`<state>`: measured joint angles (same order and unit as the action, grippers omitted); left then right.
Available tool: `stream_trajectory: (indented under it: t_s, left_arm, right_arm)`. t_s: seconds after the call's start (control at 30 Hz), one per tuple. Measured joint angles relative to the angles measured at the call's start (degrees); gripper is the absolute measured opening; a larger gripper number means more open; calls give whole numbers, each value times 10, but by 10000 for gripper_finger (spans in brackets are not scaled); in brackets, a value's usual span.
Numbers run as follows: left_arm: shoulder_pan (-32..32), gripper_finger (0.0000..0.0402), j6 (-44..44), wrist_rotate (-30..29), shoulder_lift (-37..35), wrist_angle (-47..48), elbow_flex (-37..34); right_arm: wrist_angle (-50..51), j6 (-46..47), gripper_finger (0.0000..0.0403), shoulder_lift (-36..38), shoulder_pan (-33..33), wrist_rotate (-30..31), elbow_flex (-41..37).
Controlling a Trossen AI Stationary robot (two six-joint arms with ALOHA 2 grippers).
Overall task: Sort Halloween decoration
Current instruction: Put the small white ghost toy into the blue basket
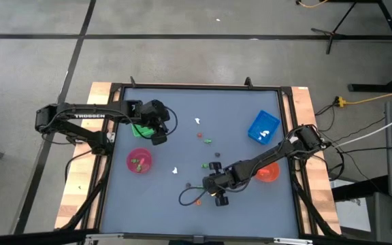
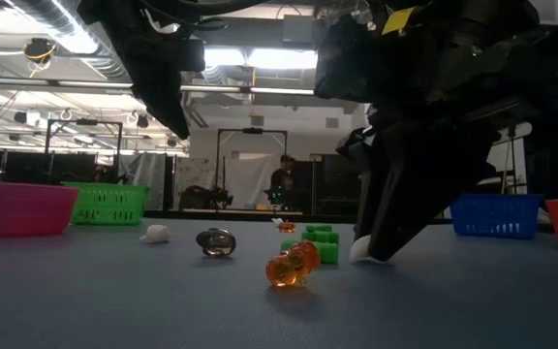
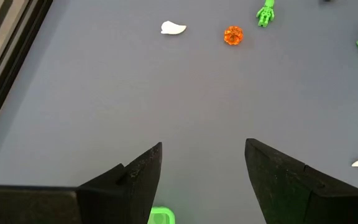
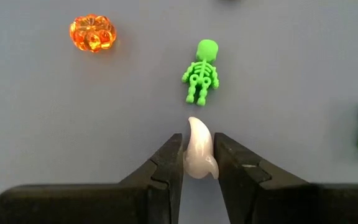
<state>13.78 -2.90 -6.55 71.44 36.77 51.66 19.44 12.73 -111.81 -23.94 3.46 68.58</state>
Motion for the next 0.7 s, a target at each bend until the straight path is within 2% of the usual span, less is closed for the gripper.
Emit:
stream_trajectory:
  t_s: [0.2,0.47,0.7]
  left_arm:
    - [0,214,0,0,0,0,0]
    - [0,214,0,0,0,0,0]
    - [0,214,0,0,0,0,0]
  right_arm:
    - [0,0,87,0,0,0,0]
    - [-1,0,47,2,0,-1,1]
    - [0,0,63,2,0,-1,1]
